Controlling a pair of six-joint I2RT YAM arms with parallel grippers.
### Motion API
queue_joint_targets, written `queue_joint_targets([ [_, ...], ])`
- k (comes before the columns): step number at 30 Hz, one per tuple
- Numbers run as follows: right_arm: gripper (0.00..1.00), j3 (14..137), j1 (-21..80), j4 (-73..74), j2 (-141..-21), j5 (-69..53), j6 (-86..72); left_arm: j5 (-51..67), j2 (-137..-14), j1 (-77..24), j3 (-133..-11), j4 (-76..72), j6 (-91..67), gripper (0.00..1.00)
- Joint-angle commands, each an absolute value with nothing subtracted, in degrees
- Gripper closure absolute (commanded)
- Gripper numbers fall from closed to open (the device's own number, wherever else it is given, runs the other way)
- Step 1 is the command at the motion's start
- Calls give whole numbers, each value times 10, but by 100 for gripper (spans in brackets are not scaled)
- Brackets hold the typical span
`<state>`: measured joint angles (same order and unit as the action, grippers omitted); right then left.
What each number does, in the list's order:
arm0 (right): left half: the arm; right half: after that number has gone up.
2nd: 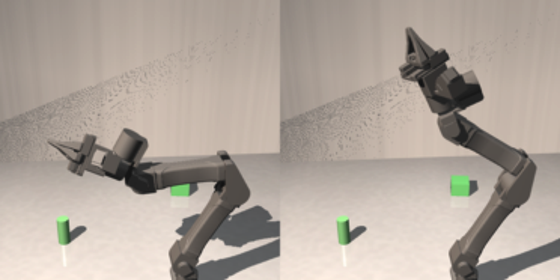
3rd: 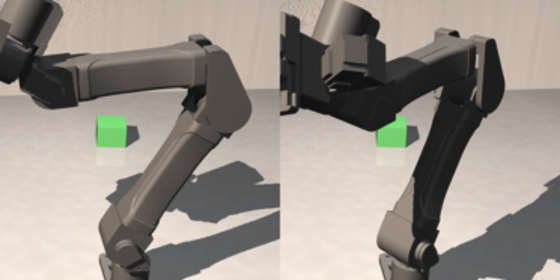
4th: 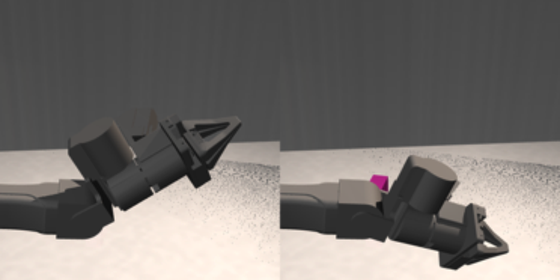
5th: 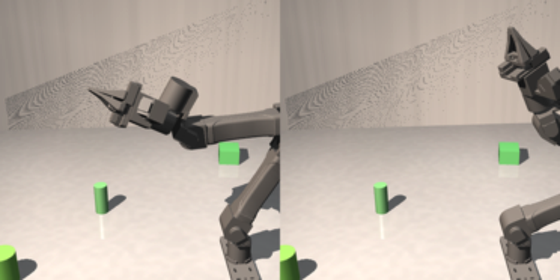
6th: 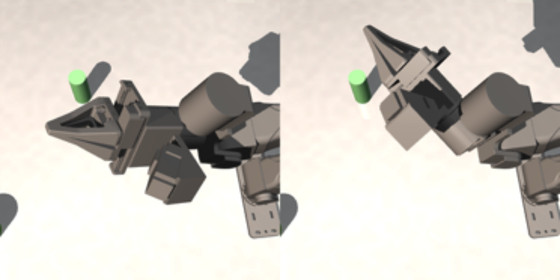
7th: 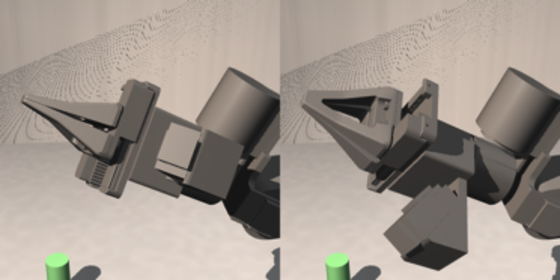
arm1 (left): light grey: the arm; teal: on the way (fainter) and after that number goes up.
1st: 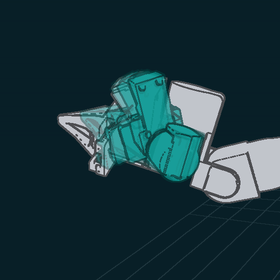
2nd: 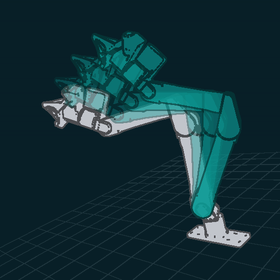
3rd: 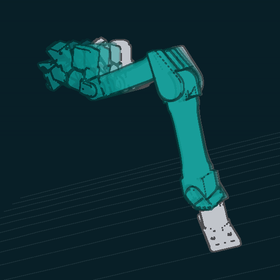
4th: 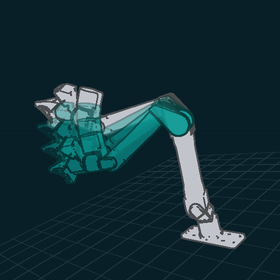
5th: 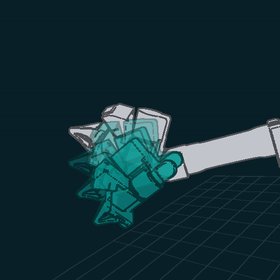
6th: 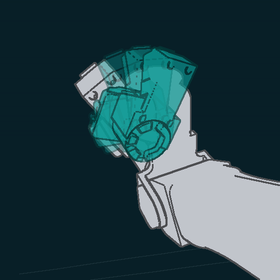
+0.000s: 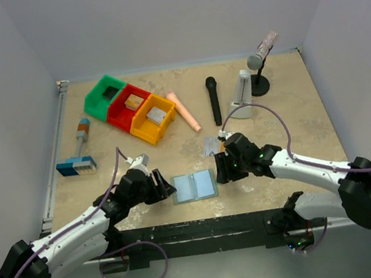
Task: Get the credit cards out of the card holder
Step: Remove the credit card from the card holder.
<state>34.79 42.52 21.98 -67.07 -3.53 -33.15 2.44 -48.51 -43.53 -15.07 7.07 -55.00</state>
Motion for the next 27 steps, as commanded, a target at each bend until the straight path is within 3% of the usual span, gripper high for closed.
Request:
queue_joint_targets([
  [1,45,371,438,191,-707,-12,-344,40,-486,-434,-141,40,-563,39],
  [5,53,382,439,196,-732,-9,-343,53,-490,-434,-138,25,-566,44],
  [11,98,358,439,171,-727,-14,-352,76,-527,-439,-147,-16,-565,51],
  [12,100,352,440,169,-726,-16,-355,76,-536,-441,-152,-16,-563,51],
  [22,100,325,452,156,-708,-25,-377,62,-593,-452,-188,-19,-557,51],
  [27,100,324,461,156,-709,-20,-387,6,-559,-456,-202,52,-561,51],
])
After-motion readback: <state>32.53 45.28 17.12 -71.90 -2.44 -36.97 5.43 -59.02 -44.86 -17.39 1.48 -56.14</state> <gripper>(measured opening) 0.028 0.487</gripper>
